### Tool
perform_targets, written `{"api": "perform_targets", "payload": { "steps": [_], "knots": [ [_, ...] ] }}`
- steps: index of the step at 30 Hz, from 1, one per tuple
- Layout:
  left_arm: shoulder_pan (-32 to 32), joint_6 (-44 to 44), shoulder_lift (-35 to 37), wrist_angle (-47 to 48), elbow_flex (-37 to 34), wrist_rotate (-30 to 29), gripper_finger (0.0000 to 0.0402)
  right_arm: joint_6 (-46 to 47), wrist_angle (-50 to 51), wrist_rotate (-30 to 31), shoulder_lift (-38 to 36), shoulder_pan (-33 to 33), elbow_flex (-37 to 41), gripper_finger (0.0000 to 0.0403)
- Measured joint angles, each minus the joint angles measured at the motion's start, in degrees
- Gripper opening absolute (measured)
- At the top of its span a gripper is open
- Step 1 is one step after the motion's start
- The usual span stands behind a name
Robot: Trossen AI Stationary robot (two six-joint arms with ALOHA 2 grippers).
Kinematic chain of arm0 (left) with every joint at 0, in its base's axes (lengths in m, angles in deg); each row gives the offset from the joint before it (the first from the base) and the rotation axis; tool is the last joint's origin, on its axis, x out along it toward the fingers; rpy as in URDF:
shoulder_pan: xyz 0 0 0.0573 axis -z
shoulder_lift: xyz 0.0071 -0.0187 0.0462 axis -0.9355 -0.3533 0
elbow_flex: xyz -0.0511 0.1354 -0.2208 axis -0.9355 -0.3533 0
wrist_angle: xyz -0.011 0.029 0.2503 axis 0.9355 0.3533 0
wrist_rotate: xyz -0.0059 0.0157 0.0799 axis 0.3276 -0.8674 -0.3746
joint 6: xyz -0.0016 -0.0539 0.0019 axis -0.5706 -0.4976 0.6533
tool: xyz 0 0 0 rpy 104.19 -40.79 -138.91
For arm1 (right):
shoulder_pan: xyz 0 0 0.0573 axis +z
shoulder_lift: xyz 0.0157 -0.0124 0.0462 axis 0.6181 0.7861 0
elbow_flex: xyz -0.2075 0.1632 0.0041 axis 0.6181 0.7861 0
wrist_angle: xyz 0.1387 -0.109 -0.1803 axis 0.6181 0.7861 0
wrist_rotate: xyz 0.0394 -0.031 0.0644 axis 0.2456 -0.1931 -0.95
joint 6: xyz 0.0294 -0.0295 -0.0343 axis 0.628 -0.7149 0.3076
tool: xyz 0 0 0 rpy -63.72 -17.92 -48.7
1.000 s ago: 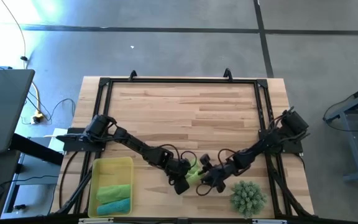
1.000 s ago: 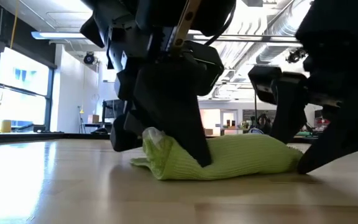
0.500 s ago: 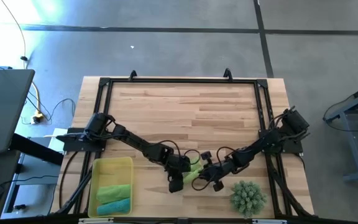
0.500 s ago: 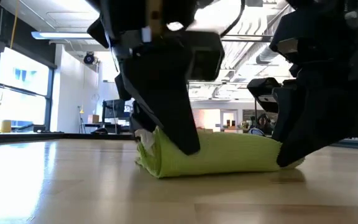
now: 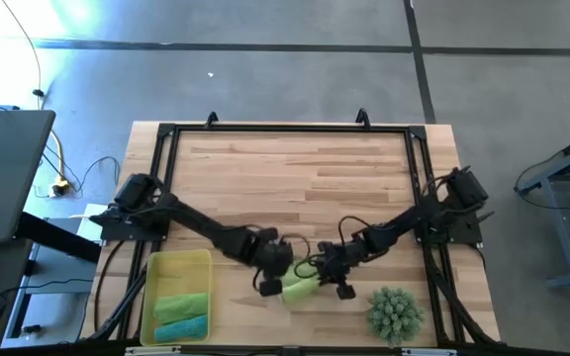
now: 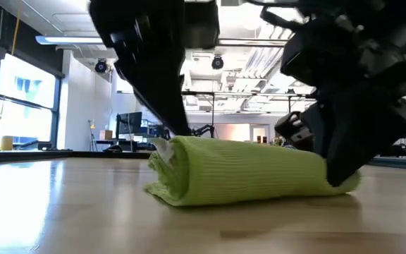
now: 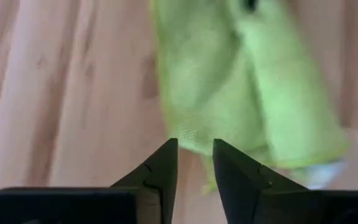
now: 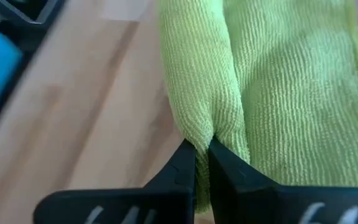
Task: Roll microfiber towels into tight, uniform cylinder then place into a basket
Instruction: Roll the light green microfiber towel
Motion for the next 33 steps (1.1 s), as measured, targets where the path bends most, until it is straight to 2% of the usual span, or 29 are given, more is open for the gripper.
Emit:
{"api": "perform_targets", "payload": {
  "steps": [6,11,15,22,28,33],
  "knots": [
    [6.87,2.51,-0.55,-10.79,0.09,-6.71,0.0077,3.45,-0.57,-13.32,0.18,-3.75,0.12,0.0001],
    [10.12,-0.40,-1.49,-18.45,0.11,-10.99,0.0088,10.01,-0.69,-18.65,0.22,-6.59,0.17,0.0001],
    [10.95,-3.85,-1.54,-19.01,0.11,-10.88,0.0124,15.06,-0.68,-19.30,0.22,-8.13,0.18,0.0002],
    [11.69,3.68,-4.75,-20.05,0.13,-15.03,0.0177,17.17,-0.72,-19.07,0.18,-10.61,0.18,0.0005],
    [11.69,10.22,-9.64,-21.01,0.11,-21.69,0.0183,17.57,-0.80,-18.60,0.16,-11.46,0.14,0.0006],
    [11.35,10.82,-12.33,-21.13,0.14,-25.92,0.0183,17.29,-1.16,-18.71,0.16,-11.66,0.14,0.0007]
  ]
}}
